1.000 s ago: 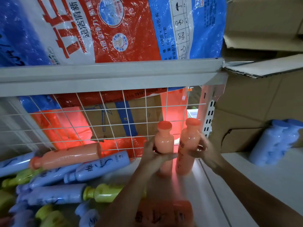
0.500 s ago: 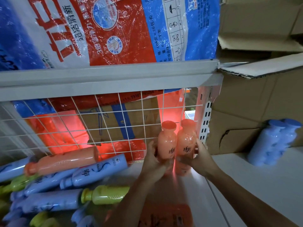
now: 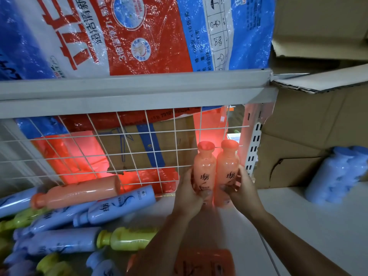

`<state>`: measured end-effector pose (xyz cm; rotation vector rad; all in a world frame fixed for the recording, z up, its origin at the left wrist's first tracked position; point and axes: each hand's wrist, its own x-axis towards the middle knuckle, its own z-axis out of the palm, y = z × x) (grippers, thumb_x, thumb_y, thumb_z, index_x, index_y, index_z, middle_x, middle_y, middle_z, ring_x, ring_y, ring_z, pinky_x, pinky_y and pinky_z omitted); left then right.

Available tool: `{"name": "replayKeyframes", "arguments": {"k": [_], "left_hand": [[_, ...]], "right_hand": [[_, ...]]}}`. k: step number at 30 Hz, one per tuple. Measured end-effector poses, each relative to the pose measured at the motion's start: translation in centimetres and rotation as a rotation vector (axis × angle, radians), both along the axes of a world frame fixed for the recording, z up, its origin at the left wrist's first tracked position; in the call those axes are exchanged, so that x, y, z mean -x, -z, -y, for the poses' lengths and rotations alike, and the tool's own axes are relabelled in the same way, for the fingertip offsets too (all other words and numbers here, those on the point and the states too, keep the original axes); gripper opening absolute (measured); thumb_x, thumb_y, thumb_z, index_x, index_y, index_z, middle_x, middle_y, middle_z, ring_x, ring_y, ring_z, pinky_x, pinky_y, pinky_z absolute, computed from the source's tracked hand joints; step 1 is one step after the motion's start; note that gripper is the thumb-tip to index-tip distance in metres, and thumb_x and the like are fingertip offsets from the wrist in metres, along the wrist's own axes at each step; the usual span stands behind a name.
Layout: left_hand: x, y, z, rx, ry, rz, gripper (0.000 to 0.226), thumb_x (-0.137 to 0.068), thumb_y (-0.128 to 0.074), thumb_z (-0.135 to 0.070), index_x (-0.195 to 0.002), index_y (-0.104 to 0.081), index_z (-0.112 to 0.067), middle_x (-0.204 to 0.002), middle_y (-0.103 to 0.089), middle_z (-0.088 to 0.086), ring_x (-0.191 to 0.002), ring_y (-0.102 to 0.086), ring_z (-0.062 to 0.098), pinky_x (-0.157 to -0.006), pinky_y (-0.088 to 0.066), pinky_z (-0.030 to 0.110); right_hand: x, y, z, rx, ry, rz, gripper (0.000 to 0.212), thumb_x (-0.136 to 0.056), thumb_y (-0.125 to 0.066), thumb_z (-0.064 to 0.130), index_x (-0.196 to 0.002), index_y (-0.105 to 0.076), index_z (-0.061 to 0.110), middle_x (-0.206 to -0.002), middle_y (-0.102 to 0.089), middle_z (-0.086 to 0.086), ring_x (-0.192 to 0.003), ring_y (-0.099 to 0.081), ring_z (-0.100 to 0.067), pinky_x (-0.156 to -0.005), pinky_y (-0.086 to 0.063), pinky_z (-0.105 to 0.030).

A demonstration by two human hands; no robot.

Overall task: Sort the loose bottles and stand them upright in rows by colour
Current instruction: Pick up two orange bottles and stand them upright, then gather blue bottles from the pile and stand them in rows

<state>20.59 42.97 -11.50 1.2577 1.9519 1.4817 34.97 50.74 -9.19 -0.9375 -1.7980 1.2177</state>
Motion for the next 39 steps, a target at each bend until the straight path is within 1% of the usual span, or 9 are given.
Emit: {"name": "replayKeyframes", "arguments": {"k": [6, 10, 13, 17, 21, 28, 31, 33, 39], "left_hand": [[-0.8, 0.8, 0.3, 0.008, -0.091, 0.050, 0.076, -0.066, -0.084, -0.026, -0.127, -0.042, -0.038, -0.119, -0.058, -0.017, -0.107, -0.060, 0.001, -0.084, -0.058, 0.033], [-0.7, 0.4, 0.4, 0.077, -0.069, 0.081, 0.075, -0.063, -0.086, -0.026, -0.118, -0.040, -0.050, -0.118, -0.058, -0.019, -0.111, -0.060, 0.008, -0.083, -0.059, 0.037], [-0.5, -0.5, 1.9, 0.101, -0.087, 0.070, 0.073, -0.063, -0.085, -0.024, -0.109, -0.042, -0.060, -0.111, -0.057, -0.030, -0.106, -0.059, 0.004, -0.084, -0.057, 0.038], [2.2, -2.2, 5.5, 0.174, -0.292, -0.142, 0.056, -0.081, -0.071, -0.040, -0.131, -0.047, -0.036, -0.132, -0.052, -0.012, -0.121, -0.050, 0.013, -0.098, -0.043, 0.032], [6.4, -3.6, 11.5, 0.205, -0.440, -0.287, 0.036, -0.087, -0.063, -0.033, -0.121, -0.060, -0.023, -0.123, -0.061, 0.003, -0.116, -0.053, 0.025, -0.095, -0.040, 0.033], [14.8, -4.5, 24.2, 0.282, -0.710, -0.389, 0.057, -0.075, -0.035, -0.054, -0.106, -0.068, -0.020, -0.106, -0.068, 0.008, -0.102, -0.061, 0.032, -0.089, -0.047, 0.039], [18.9, -4.7, 28.4, 0.372, -0.769, -0.350, 0.036, -0.086, -0.050, -0.045, -0.111, -0.065, -0.023, -0.112, -0.066, 0.005, -0.108, -0.057, 0.029, -0.094, -0.043, 0.036], [21.7, -4.4, 30.5, 0.405, -0.791, -0.362, 0.028, -0.091, -0.057, -0.034, -0.115, -0.063, -0.022, -0.118, -0.064, 0.004, -0.114, -0.053, 0.028, -0.095, -0.041, 0.035], [29.6, -2.7, 34.9, 0.428, -0.801, -0.344, 0.032, -0.083, -0.049, -0.038, -0.108, -0.066, -0.026, -0.110, -0.068, 0.005, -0.108, -0.058, 0.029, -0.094, -0.045, 0.038]], "right_hand": [[-0.1, 0.0, 0.2, 0.030, 0.010, 0.036, 0.056, -0.073, -0.073, -0.003, -0.115, -0.045, 0.021, -0.104, -0.060, 0.005, -0.097, -0.058, -0.007, -0.078, -0.051, -0.029], [-0.3, -0.6, 0.2, 0.045, 0.005, 0.081, 0.054, -0.071, -0.077, 0.004, -0.115, -0.047, 0.016, -0.102, -0.064, 0.002, -0.094, -0.064, -0.014, -0.079, -0.057, -0.040], [-0.8, -1.3, 2.0, -0.017, 0.128, 0.025, 0.036, -0.073, -0.074, 0.006, -0.097, -0.049, 0.019, -0.095, -0.061, -0.005, -0.086, -0.063, -0.021, -0.071, -0.056, -0.041], [0.2, -1.9, 5.4, -0.373, 0.144, 0.003, 0.025, -0.081, -0.064, 0.003, -0.088, -0.047, 0.020, -0.086, -0.049, -0.002, -0.081, -0.054, -0.004, -0.067, -0.049, -0.031], [5.7, -0.4, 7.7, -0.403, -0.075, 0.135, 0.030, -0.078, -0.068, 0.018, -0.103, -0.053, 0.024, -0.101, -0.060, -0.005, -0.093, -0.058, -0.023, -0.080, -0.049, -0.043], [18.4, -0.3, 14.2, -0.420, -0.397, 0.225, 0.041, -0.074, -0.065, 0.032, -0.109, -0.064, 0.010, -0.107, -0.067, -0.012, -0.102, -0.061, -0.032, -0.092, -0.047, -0.041], [23.3, -0.4, 17.1, -0.487, -0.433, 0.233, 0.037, -0.072, -0.075, 0.013, -0.107, -0.065, 0.005, -0.108, -0.067, -0.015, -0.104, -0.061, -0.033, -0.091, -0.046, -0.037], [26.4, -0.5, 18.9, -0.483, -0.457, 0.239, 0.038, -0.073, -0.075, 0.012, -0.109, -0.064, 0.006, -0.111, -0.066, -0.015, -0.106, -0.060, -0.032, -0.091, -0.046, -0.036], [34.7, -0.5, 24.1, -0.590, -0.528, 0.260, 0.038, -0.071, -0.073, 0.017, -0.108, -0.064, 0.010, -0.103, -0.067, -0.014, -0.096, -0.061, -0.035, -0.082, -0.050, -0.039]]}}
